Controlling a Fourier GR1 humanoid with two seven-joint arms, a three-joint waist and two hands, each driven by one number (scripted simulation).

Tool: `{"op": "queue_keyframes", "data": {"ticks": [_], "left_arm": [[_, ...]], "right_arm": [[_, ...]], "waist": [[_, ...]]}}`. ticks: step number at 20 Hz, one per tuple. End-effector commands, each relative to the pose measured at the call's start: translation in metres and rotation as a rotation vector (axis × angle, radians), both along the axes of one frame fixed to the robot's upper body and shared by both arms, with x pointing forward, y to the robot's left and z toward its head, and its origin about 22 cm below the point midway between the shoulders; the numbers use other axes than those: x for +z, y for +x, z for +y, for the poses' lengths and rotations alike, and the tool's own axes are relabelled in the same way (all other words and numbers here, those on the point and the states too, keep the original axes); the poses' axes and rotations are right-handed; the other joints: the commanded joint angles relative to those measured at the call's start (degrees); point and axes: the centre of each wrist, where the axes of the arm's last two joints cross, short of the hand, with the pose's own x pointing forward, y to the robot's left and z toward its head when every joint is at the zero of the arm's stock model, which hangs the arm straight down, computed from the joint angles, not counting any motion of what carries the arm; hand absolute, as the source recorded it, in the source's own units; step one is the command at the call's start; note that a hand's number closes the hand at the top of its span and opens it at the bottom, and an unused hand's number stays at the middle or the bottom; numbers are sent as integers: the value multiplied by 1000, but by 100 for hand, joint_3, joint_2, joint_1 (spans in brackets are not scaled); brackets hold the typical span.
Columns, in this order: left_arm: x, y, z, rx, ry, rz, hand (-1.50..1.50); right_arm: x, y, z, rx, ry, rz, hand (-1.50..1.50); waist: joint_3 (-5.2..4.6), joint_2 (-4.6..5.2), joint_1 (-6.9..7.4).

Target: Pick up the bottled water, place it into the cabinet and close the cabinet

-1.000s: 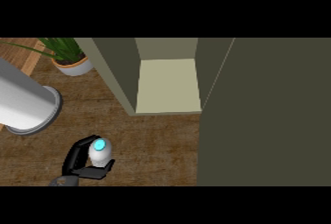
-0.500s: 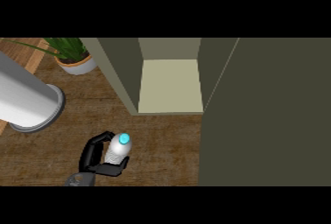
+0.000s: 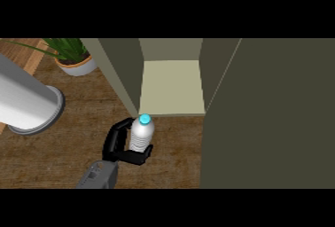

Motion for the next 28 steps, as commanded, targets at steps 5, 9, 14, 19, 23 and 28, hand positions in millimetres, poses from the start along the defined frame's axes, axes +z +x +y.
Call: {"op": "queue_keyframes", "data": {"ticks": [5, 9, 14, 19, 23, 28], "left_arm": [[51, 25, -58, 8, 17, 28, 150], [83, 51, -80, 41, 7, 35, 150], [106, 76, -99, 104, 66, 60, 150], [125, 101, -99, 122, 62, 110, 150], [140, 119, -103, 185, 36, 133, 150], [139, 133, -97, 328, 144, 135, 150]], "right_arm": [[26, -2, -6, -32, -3, -42, -150], [21, 0, -11, -15, 4, -58, -150], [22, -1, -15, -29, 8, -75, -150], [24, -6, -19, -19, 17, -57, -150], [23, -5, -18, 10, 0, -54, -150], [15, -8, -28, 9, -5, -57, -150]], "waist": [[-3, 21, -50], [-3, 37, -98], [-4, 66, -197], [-2, 61, -140], [-7, 108, -262], [-1, 120, -350]]}}
